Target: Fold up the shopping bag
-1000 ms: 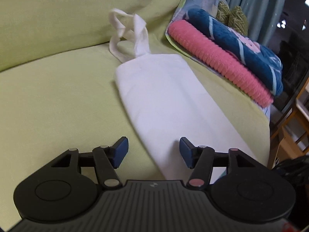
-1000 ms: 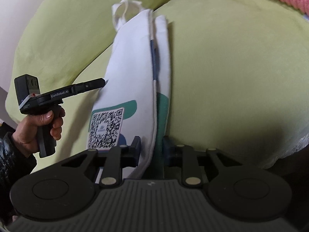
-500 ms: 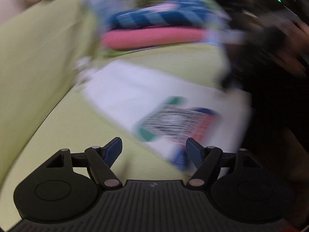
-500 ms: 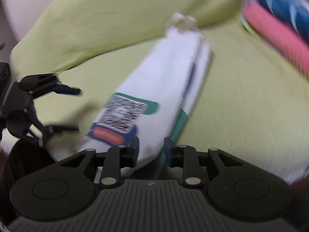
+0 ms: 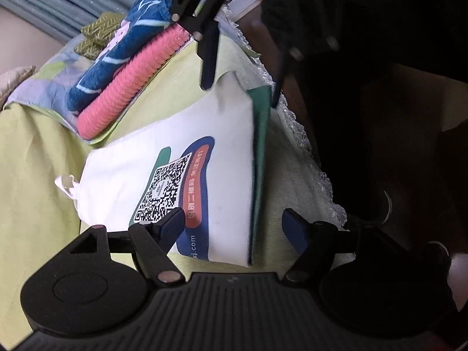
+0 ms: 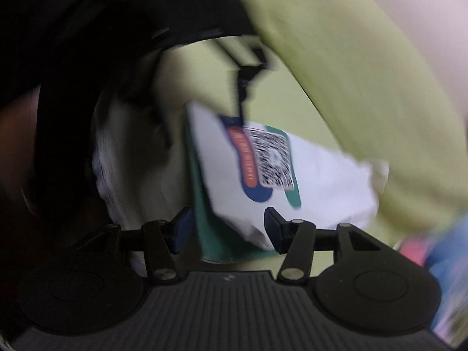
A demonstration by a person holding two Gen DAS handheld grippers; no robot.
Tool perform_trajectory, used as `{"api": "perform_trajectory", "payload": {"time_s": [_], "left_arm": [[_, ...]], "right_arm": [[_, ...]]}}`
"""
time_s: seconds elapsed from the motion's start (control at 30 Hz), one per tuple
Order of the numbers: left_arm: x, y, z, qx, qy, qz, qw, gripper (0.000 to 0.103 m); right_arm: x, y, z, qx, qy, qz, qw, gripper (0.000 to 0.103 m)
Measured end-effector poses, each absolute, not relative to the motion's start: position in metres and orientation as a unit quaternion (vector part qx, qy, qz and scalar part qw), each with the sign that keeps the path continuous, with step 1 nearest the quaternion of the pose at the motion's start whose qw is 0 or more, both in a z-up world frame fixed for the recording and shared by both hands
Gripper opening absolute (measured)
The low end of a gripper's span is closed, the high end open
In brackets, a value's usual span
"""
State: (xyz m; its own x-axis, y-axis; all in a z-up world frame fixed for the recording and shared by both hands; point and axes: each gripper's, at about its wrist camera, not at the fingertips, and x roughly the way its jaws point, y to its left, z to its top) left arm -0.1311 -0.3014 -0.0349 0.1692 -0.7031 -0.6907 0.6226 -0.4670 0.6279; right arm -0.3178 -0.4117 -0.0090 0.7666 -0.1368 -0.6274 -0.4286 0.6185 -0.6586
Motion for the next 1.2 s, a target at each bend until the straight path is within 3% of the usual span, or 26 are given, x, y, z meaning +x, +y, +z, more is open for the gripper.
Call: {"api": "perform_trajectory", "payload": {"time_s": [0.2,0.37,0.4,0.73,0.83,0.93,1.07,1.13,1.2], "left_arm": [[-0.125,-0.305,-0.040,0.566,-0.033,-0.648,0.508,0.074],[-0.122,-0.305,-0.041,0.567,-0.040,-0.651,0.503,0.075],[-0.123,-0.304,-0.041,0.567,-0.046,-0.651,0.503,0.075],[-0.118,-0.312,-0.034,0.566,-0.100,-0.660,0.485,0.071],[-0.117,-0.310,-0.030,0.553,-0.117,-0.671,0.480,0.061],[-0.121,-0.311,-0.032,0.559,-0.132,-0.679,0.458,0.060],[-0.110,-0.326,-0.032,0.564,-0.035,-0.698,0.439,0.048],[-0.099,-0.335,-0.024,0.543,0.029,-0.708,0.450,0.048],[-0.093,-0.337,-0.020,0.535,0.047,-0.710,0.455,0.040]], "right_arm": [[-0.323,-0.411,-0.043,-0.561,0.314,0.116,0.757,0.045],[-0.322,-0.426,-0.031,-0.510,0.314,0.101,0.794,0.015],[-0.321,-0.428,-0.027,-0.492,0.317,0.100,0.805,0.014],[-0.300,-0.481,0.030,-0.203,0.368,0.086,0.903,0.012],[-0.302,-0.486,0.030,-0.184,0.371,0.085,0.906,0.012],[-0.300,-0.484,0.022,-0.189,0.374,0.088,0.904,0.012],[-0.294,-0.490,0.024,-0.165,0.382,0.089,0.905,0.012],[-0.293,-0.493,0.026,-0.147,0.384,0.090,0.907,0.012],[-0.290,-0.498,0.027,-0.134,0.387,0.092,0.908,0.012]]}}
